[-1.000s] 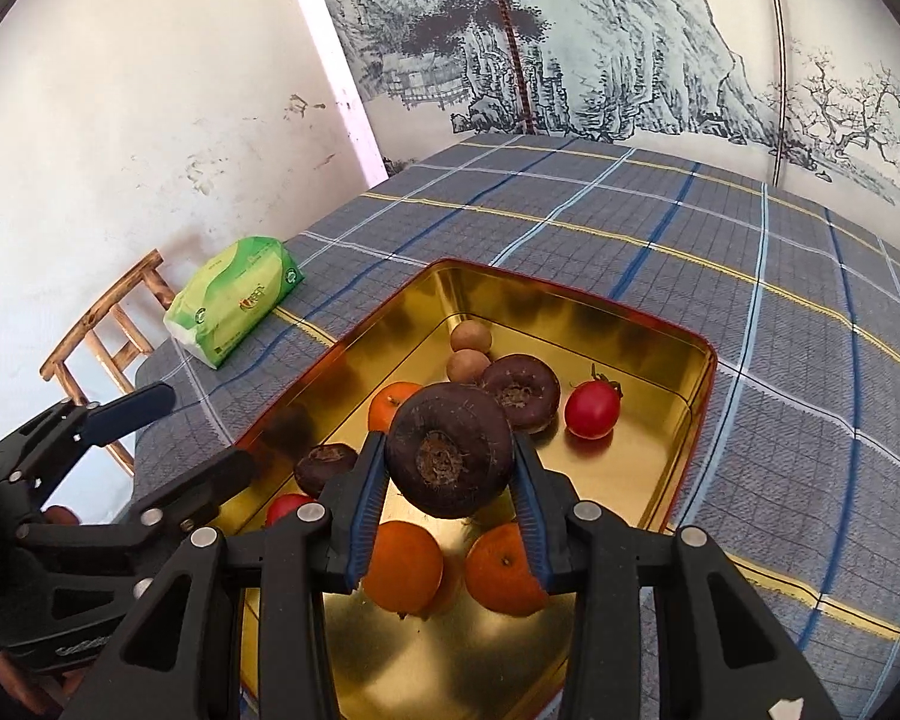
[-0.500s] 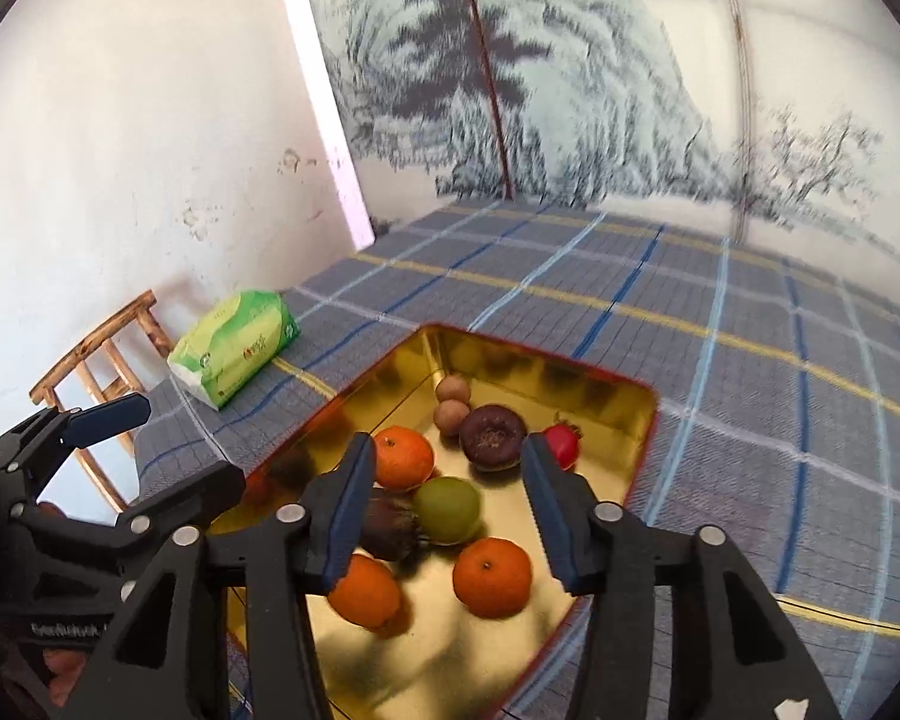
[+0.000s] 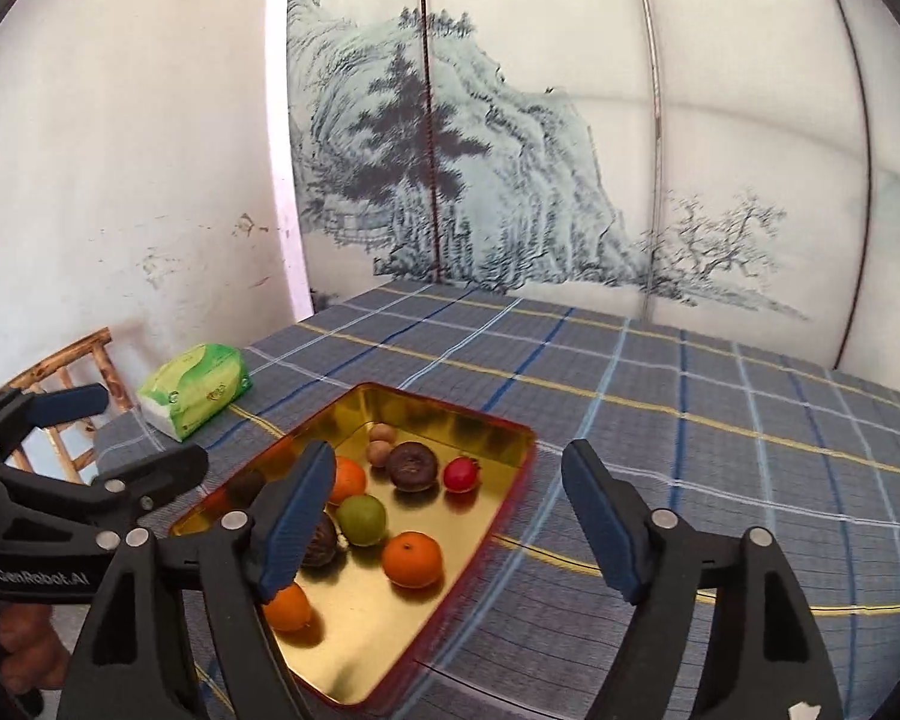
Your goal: Organize fruits
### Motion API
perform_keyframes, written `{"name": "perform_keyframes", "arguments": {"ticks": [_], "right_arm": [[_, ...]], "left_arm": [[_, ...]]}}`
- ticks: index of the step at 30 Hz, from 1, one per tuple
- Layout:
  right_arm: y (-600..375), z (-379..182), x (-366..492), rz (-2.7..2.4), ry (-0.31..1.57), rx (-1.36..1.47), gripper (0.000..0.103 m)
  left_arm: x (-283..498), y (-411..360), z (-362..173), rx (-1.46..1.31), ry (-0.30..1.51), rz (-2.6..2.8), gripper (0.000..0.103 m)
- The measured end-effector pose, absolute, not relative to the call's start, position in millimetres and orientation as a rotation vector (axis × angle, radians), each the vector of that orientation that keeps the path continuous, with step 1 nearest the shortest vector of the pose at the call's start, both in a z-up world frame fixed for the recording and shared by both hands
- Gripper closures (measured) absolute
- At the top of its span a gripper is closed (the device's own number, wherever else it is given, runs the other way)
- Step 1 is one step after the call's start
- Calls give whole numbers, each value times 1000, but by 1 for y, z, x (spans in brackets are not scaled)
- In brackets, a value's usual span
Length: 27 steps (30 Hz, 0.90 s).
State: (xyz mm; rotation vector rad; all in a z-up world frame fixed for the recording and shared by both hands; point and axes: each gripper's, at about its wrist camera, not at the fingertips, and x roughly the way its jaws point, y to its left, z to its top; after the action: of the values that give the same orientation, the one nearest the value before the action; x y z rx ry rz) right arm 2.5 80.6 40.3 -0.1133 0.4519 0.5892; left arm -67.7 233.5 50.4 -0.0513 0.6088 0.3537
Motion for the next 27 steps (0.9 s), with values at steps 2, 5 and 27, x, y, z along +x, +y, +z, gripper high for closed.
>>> {"name": "perform_keyframes", "arguments": {"ticks": [2, 5, 27], "right_arm": [[75, 40, -1, 572, 446, -113, 24], [69, 40, -4, 554, 442, -107, 22], [51, 41, -14, 523, 430, -101, 14]], "left_arm": [[-69, 231, 51, -61, 610, 353, 0], [-70, 229, 51, -61, 609, 357, 0], [-72, 217, 52, -41, 610, 362, 0]]}}
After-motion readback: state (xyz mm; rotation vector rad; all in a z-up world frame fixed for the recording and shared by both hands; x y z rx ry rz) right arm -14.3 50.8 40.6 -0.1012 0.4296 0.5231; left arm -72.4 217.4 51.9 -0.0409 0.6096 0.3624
